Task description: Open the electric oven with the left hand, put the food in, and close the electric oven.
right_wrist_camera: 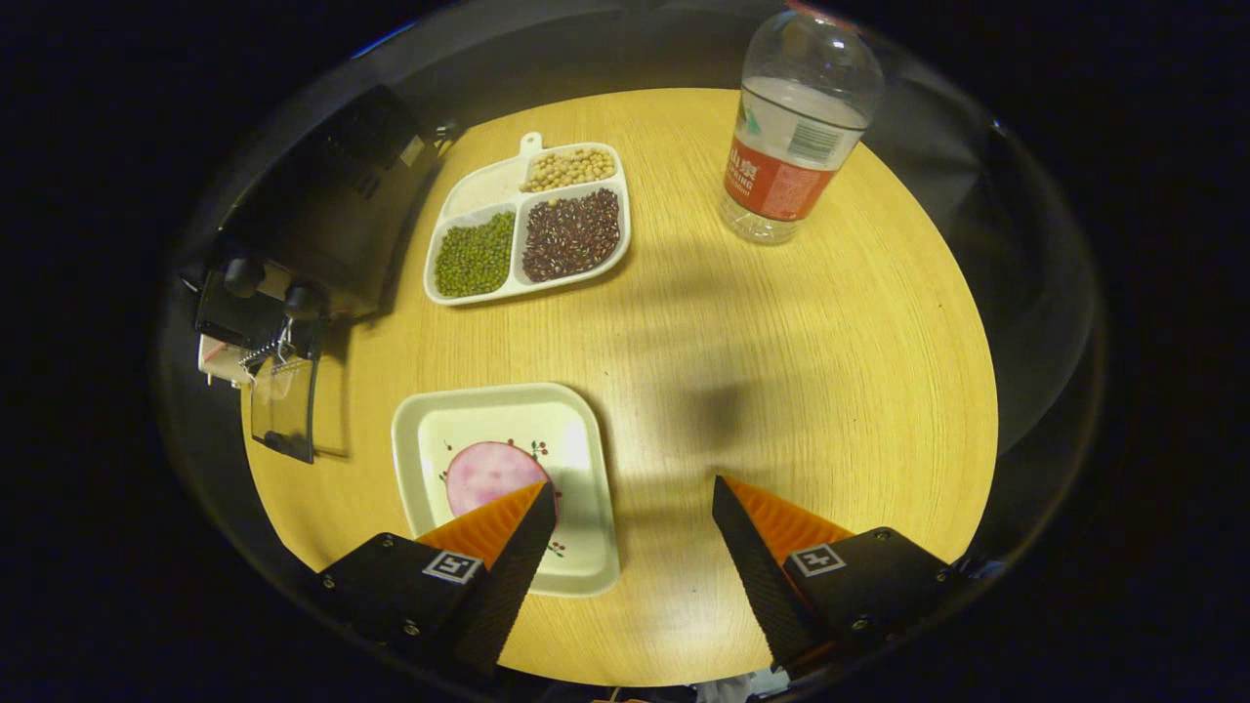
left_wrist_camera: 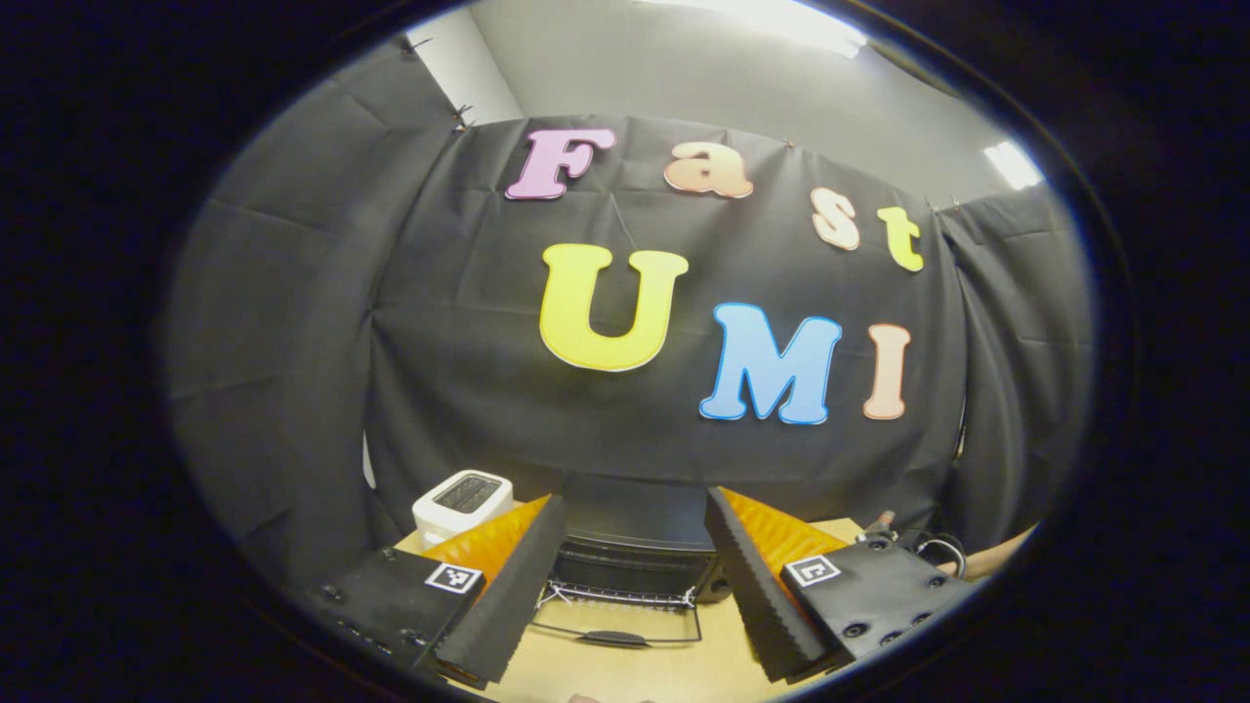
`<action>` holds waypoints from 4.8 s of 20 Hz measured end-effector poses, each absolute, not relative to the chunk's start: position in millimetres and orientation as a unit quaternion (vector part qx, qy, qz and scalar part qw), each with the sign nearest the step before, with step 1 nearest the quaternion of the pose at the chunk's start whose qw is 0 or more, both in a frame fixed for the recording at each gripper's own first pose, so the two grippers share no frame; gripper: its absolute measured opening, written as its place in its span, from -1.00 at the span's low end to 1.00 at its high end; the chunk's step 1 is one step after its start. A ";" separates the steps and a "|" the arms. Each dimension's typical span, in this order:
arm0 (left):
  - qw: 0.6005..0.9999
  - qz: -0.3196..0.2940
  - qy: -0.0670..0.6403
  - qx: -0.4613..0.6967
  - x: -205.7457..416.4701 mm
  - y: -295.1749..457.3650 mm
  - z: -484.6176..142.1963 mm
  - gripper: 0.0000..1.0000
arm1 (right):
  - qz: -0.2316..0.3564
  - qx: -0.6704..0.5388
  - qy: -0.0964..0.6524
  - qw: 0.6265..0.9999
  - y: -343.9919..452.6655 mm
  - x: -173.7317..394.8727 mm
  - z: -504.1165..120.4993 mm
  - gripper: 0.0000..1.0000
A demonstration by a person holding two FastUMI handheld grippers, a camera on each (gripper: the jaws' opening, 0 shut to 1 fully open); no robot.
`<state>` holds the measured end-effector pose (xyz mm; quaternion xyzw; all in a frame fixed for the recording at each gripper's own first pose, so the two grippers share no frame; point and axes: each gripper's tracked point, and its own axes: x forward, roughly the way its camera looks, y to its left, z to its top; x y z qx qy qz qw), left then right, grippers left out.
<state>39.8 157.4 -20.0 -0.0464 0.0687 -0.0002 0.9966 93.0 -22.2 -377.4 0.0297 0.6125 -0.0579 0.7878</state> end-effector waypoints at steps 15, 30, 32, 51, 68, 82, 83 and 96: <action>0.996 0.003 0.077 -0.054 39.2 158.4 -23.9 0.82 | -0.033 0.079 0.615 0.783 1.5 90.2 -394.1 -0.98; 0.996 -0.016 0.079 -0.045 40.0 145.3 -17.8 1.00 | -0.002 0.445 0.467 0.764 32.3 54.9 -367.0 -0.99; 0.996 -0.021 0.076 -0.043 40.0 143.2 -16.0 1.00 | -0.011 0.471 0.448 0.760 32.6 50.2 -359.9 -0.99; 0.995 -0.066 0.072 -0.036 31.9 175.2 -19.6 1.00 | -0.093 0.564 0.353 0.741 164.6 24.9 -307.1 -0.99; 0.994 0.032 0.094 -0.037 9.9 290.5 -41.0 1.00 | -0.132 0.586 0.333 0.726 302.2 144.9 -308.8 -0.99; 0.985 0.119 0.126 -0.009 -11.4 351.6 -63.5 1.00 | -0.197 0.663 0.279 0.666 371.6 244.5 -333.7 -0.96; 0.984 0.124 0.128 -0.009 -13.7 354.8 -63.0 1.00 | -0.199 0.675 0.270 0.657 373.7 249.0 -333.6 -0.96; 0.986 0.117 0.120 -0.009 0.5 314.3 -59.1 0.94 | -0.125 0.629 0.314 0.700 379.6 245.9 -318.3 -0.45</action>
